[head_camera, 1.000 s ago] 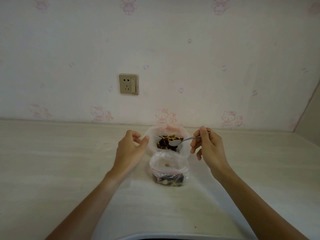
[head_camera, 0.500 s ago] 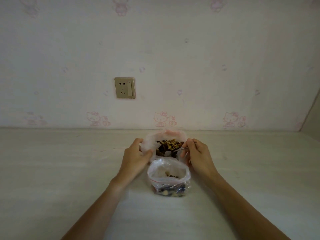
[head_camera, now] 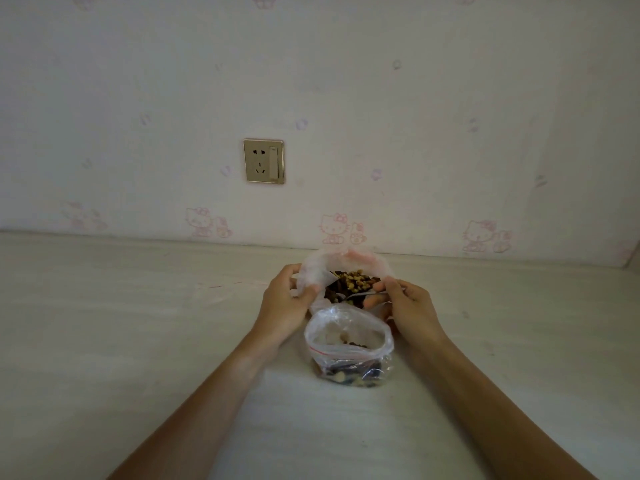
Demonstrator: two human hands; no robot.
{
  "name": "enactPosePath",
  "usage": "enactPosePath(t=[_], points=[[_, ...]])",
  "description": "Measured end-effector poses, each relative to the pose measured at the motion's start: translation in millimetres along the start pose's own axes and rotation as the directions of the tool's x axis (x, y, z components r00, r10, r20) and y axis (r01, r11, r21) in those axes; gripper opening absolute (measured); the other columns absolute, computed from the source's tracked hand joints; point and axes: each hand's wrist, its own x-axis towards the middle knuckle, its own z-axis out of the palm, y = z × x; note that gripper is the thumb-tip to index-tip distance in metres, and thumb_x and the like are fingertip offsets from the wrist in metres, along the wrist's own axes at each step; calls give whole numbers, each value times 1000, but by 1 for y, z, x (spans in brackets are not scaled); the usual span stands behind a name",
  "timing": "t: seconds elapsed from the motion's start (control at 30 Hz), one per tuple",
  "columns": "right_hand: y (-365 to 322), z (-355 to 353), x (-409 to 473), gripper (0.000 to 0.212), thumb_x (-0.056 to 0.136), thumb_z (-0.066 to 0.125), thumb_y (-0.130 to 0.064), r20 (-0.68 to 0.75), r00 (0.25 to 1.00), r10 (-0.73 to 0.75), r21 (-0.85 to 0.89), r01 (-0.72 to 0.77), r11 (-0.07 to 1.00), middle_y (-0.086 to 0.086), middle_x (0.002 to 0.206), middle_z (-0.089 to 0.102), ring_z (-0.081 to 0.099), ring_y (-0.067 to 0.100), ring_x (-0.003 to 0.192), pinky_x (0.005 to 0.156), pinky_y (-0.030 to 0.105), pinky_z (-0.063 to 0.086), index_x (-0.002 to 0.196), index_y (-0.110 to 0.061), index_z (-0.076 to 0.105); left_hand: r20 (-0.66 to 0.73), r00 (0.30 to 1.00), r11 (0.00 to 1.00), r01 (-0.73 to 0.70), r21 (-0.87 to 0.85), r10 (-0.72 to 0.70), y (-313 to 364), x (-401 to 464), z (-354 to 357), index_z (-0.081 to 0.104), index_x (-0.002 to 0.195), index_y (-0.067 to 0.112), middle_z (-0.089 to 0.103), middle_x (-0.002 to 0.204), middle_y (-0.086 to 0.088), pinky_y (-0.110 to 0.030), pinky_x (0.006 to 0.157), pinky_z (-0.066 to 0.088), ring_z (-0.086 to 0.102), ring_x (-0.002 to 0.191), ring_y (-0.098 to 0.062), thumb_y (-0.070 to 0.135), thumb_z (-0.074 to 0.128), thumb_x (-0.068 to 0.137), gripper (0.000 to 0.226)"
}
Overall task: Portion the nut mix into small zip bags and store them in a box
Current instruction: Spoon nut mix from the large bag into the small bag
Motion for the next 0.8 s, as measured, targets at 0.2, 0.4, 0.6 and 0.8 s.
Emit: enactPosePath(t=[0.2,0.4,0.6,0.8], points=[[-2,-2,-4,39,111,42,-28,-41,999,35,135,-29,990,8,63,65,51,16,46,48,31,37,88,-6,65,-82,997,999,3,39,0,4,0,0,63,121,24,68,104,7,-43,82,62,73,87,-17,32,59,105,19],[-7,-7,-8,35,111,40,-31,-52,993,105,201,-93,975,9,64,62,52,19,48,44,31,34,96,-6,61,-96,995,988,-15,151,30,0,2,-4,67,119,20,68,96,10,-33,71,59,70,75,-5,37,59,104,24],[-15,-13,-18,33,111,42,-29,-76,997,17,131,-6,991,8,64,64,57,21,51,40,28,38,98,-5,60,-170,985,970,3,242,39,2,-7,-15,61,115,27,64,102,14,-24,72,49,65,80,0,47,67,95,29],[-33,-29,-32,35,111,40,-27,-53,997,-58,67,61,996,10,67,65,60,23,54,42,31,41,98,-3,61,-61,997,963,-24,267,42,13,-28,-24,69,89,27,72,82,8,-23,67,47,68,70,-5,47,67,95,20]])
